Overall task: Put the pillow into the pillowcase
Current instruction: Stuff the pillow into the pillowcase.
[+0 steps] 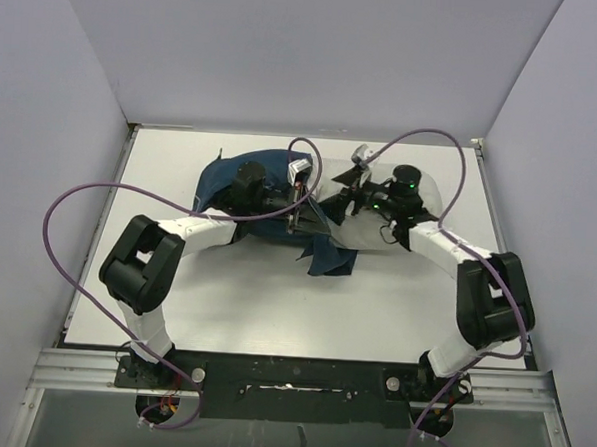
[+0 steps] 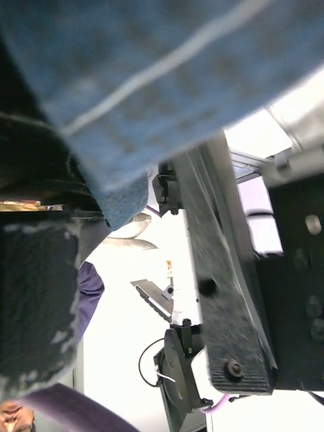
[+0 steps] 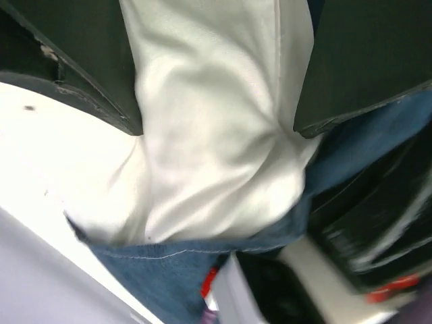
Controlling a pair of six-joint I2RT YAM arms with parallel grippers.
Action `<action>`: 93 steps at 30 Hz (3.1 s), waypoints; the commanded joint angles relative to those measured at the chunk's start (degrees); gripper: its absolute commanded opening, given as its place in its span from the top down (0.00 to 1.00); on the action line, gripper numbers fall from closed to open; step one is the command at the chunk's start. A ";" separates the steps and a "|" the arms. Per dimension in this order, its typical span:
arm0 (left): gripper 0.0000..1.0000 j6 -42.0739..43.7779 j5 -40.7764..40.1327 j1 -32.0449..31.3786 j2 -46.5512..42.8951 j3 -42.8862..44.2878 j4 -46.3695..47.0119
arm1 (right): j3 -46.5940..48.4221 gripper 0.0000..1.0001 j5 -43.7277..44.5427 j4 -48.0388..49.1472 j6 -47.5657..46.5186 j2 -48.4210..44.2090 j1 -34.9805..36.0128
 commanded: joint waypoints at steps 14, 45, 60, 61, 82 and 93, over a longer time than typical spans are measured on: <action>1.00 1.39 2.43 2.96 -1.48 4.51 1.86 | 24.27 0.02 -12.28 -82.98 -83.20 -8.41 -9.35; 1.00 -5.95 8.62 -5.83 35.96 84.42 -17.91 | 11.59 1.00 -1.29 -3.88 14.86 -23.71 -4.87; 1.00 41.59 -13.44 -5.72 13.27 64.34 -89.66 | -2.35 1.00 8.10 -5.41 11.67 -31.29 12.20; 1.00 42.27 -13.93 -5.92 12.87 66.54 -91.41 | -1.32 1.00 9.36 -4.44 9.71 -30.74 13.19; 1.00 44.55 -4.47 -7.64 4.86 61.49 -85.65 | 2.62 1.00 31.94 4.62 8.10 -13.57 8.28; 1.00 23.12 10.19 -15.10 -3.11 44.61 -39.23 | 5.48 1.00 33.61 6.23 8.47 -17.94 8.38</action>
